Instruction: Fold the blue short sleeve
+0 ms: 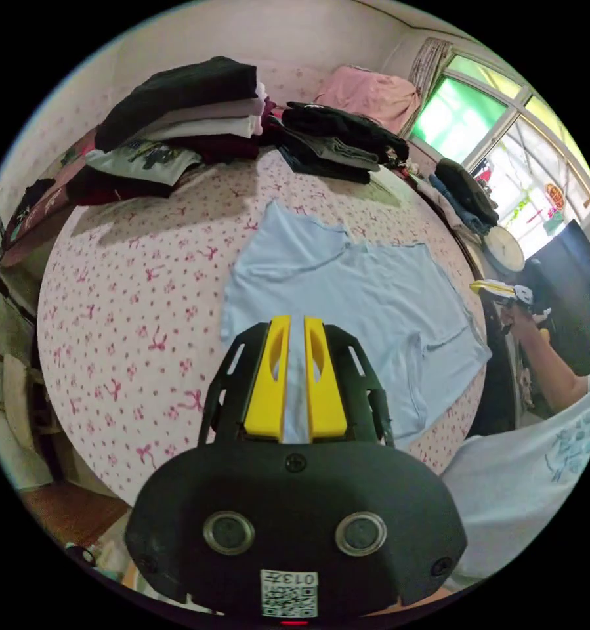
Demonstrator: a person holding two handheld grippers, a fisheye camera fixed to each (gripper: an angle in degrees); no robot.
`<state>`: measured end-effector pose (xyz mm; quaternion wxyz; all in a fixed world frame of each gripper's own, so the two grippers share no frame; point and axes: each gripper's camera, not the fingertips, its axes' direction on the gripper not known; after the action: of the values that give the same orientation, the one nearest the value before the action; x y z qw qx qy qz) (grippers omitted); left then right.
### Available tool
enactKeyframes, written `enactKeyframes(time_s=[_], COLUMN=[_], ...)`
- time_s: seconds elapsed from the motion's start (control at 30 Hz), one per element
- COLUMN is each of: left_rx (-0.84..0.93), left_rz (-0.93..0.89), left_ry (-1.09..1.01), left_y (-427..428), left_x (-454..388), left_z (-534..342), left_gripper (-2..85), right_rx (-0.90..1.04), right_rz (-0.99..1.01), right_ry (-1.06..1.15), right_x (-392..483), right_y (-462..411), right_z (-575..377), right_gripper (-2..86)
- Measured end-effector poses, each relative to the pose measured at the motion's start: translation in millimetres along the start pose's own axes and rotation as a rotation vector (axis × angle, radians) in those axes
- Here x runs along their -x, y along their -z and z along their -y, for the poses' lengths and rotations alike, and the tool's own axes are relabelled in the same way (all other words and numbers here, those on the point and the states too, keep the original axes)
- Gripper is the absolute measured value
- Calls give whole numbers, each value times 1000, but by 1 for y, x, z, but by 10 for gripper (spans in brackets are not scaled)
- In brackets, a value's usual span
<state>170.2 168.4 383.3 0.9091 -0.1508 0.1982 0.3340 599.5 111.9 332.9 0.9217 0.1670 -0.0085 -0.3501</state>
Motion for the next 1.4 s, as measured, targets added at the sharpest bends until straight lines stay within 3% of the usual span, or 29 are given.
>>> enactKeyframes(time_s=[0.23,0.43,0.67,1.1,1.23,1.4], left_rx=[81,138,181,-148,-93,20], left_rz=[63,22,19,-89,-45,-23], left_ry=[-42,-87,-103,-246,-289,-226], left_y=[-44,-69,-72,57,62,37], left_x=[29,39,48,22,-3,-13], left_z=[108,146,152,50,-8,-53], left_gripper=[84,103,17,2,2,2], right_rx=[73,123,241,9,-10,96], right_rz=[16,42,40,-135,-231,-276], right_ry=[139,245,312,344,280,215], right_x=[-19,-26,-18,53,85,109], right_y=[-49,-76,-94,-19,-25,-57], right_z=[101,148,165,97,48,13], right_gripper=[83,91,38,25,25,24])
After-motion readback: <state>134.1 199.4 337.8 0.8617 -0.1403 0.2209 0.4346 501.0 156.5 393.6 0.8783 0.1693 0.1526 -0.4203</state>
